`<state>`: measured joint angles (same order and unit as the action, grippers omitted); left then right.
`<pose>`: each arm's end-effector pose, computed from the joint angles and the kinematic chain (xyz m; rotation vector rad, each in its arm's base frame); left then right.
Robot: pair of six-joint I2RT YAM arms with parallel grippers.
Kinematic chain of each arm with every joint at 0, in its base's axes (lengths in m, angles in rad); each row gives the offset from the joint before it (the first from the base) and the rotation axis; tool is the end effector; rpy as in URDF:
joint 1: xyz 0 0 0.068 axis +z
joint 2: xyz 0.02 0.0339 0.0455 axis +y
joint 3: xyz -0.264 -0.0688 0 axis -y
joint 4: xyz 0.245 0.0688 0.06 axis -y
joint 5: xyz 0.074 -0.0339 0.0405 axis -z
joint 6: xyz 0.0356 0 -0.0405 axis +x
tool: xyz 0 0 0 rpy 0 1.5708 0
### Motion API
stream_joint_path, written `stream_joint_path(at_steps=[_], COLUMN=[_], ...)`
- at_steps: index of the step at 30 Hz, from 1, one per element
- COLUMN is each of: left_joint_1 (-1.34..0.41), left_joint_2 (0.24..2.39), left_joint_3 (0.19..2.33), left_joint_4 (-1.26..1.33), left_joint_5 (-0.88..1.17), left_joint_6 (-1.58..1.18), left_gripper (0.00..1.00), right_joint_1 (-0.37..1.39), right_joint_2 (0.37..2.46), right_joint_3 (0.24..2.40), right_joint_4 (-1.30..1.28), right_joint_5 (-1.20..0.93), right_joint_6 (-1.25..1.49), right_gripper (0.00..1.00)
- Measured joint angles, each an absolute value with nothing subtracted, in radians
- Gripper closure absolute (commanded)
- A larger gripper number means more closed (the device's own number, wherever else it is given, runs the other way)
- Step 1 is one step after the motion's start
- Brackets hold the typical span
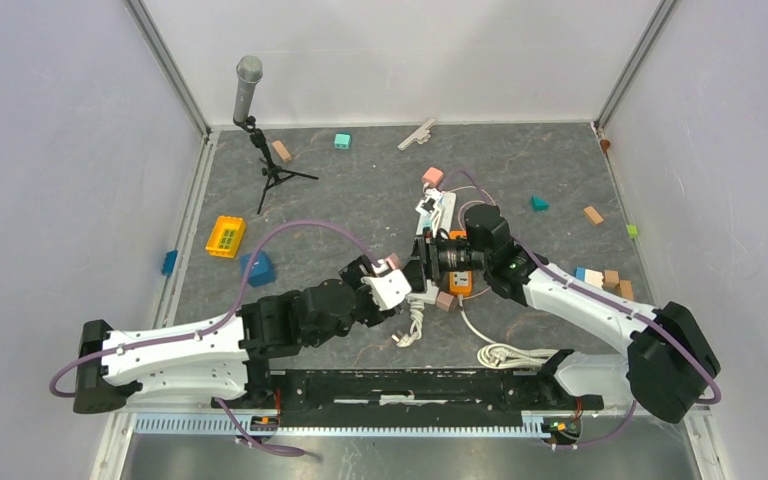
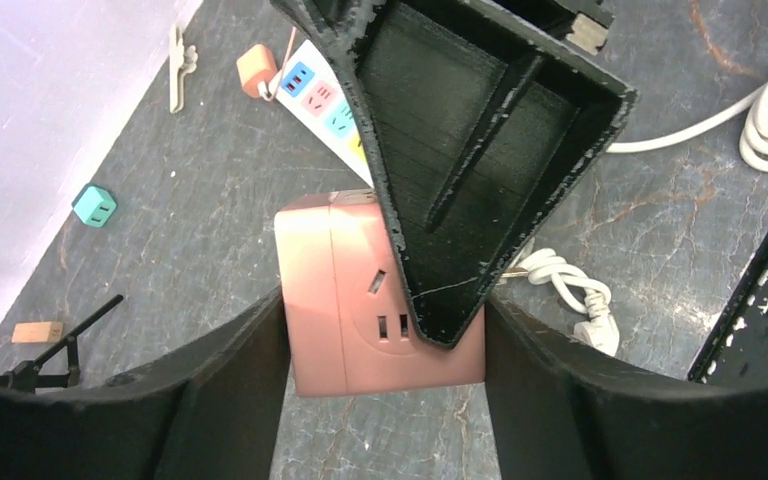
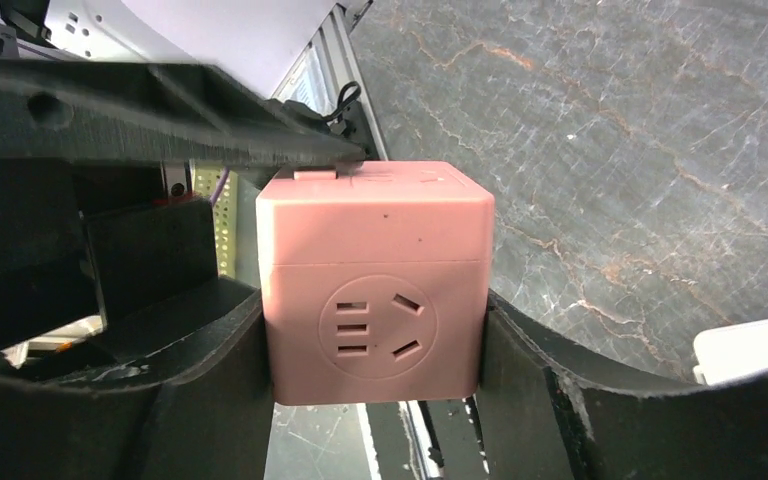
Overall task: Insert the plug
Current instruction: Pick up the plug from the corner of the board.
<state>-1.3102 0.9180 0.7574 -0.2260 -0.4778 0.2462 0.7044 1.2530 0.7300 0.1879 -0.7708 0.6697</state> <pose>0.0696 -0.1976 0.3034 1.1091 1.5673 -0.2488 0.1925 0.1962 0.2612 -0.6382 2.0776 1.5963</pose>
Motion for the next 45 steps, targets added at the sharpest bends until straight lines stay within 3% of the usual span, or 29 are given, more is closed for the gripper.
stream_joint_path(at_steps=[1,10,17,25,32,45], left_joint_1=[-1.31,-1.279,-1.05,-0.81,-0.72,-0.724], left_joint_2=[0.913,0.794,0.704,0.908,1.023,1.144], left_joint_3=[0.755,0.746,0.747,0.811,0.856,0.876], left_joint_4=[-0.221,-0.192,-0.219,-0.262,-0.257,-0.224], left_joint_5=[-0.48,-0.493,-0.329,0.059,0.32,0.511], left_joint_6=[0.244,0.049,-0.304,-0.672,-0.919,-1.03], left_gripper=[0.01,0.0,0.0,0.0,0.0,0.02], right_joint_1=[0.705,0.707,0.707,0.707,0.707,0.709], right_joint_2=[1.248,1.135,0.967,0.963,0.98,1.011], right_joint_3=[0.73,0.732,0.731,0.715,0.692,0.691], right_joint_4=[0.188,0.002,-0.047,-0.031,-0.032,-0.016], right_joint_5=[-0.768,-0.578,-0.432,-0.444,-0.5,-0.582], right_joint_6=[0.666,0.404,0.174,0.017,-0.057,-0.075], right_gripper=[1.0,1.0,1.0,1.0,1.0,1.0])
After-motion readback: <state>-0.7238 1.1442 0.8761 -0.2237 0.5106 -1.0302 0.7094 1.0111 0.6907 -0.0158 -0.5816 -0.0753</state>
